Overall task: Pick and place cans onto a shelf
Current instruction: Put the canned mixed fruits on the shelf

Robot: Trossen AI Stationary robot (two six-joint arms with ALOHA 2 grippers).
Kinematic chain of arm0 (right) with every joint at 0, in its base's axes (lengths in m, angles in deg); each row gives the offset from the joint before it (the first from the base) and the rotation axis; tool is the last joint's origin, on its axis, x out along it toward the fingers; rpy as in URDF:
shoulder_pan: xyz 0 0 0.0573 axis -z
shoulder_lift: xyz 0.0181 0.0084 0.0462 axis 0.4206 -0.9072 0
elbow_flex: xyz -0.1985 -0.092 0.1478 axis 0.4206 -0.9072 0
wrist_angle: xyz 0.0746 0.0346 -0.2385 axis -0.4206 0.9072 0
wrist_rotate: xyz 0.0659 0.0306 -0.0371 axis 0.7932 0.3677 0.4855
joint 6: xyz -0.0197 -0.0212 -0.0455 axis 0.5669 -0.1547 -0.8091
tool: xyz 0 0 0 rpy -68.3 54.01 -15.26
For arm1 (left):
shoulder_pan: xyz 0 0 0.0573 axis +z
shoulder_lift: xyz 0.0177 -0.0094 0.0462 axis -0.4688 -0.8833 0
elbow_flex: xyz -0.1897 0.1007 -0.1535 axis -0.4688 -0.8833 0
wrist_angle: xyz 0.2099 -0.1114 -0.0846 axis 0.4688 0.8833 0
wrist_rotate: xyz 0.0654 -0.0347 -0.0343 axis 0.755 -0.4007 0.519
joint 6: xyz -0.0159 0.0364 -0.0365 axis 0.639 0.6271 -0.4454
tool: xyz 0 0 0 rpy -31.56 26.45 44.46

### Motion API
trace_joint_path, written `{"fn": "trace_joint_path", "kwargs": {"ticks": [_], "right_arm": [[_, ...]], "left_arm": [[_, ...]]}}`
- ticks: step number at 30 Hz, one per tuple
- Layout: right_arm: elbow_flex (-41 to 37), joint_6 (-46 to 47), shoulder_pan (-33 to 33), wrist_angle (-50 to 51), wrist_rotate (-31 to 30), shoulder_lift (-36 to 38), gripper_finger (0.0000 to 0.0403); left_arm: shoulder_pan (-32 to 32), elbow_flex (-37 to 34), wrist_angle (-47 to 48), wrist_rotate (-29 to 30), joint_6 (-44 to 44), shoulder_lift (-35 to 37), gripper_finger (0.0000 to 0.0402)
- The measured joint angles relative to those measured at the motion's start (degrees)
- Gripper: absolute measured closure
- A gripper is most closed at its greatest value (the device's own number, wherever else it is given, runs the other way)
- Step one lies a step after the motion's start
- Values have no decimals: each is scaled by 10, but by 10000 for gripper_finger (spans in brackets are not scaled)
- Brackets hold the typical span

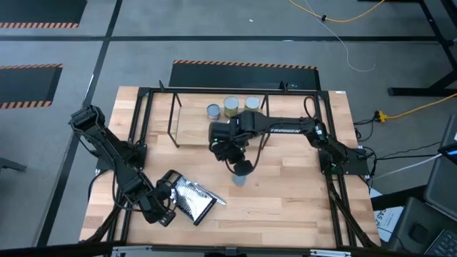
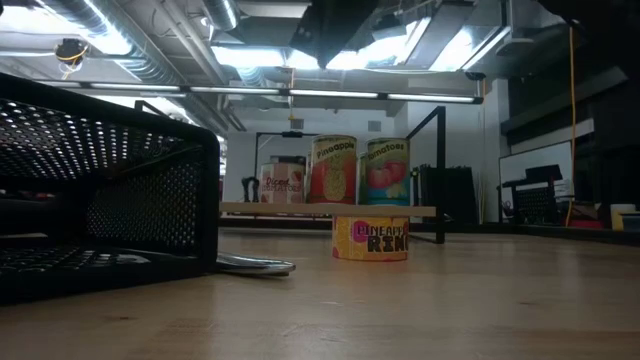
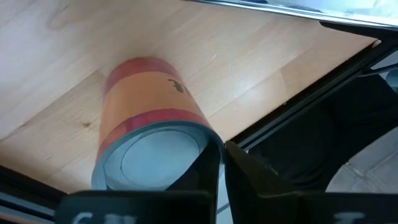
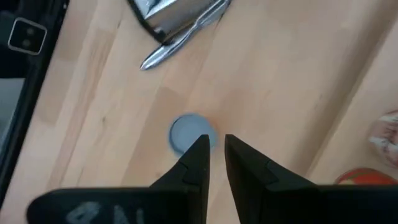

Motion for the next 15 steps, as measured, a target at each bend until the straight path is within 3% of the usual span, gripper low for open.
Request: {"fn": "trace_joint_path", "kwargs": {"ticks": [8, 15], "right_arm": [[-2, 9, -19, 54, 4, 3, 347], [-48, 25, -38, 43, 5, 49, 347]], "left_arm": [[-6, 18, 8, -16, 25, -1, 397], [-6, 62, 5, -55, 76, -1, 399]]}}
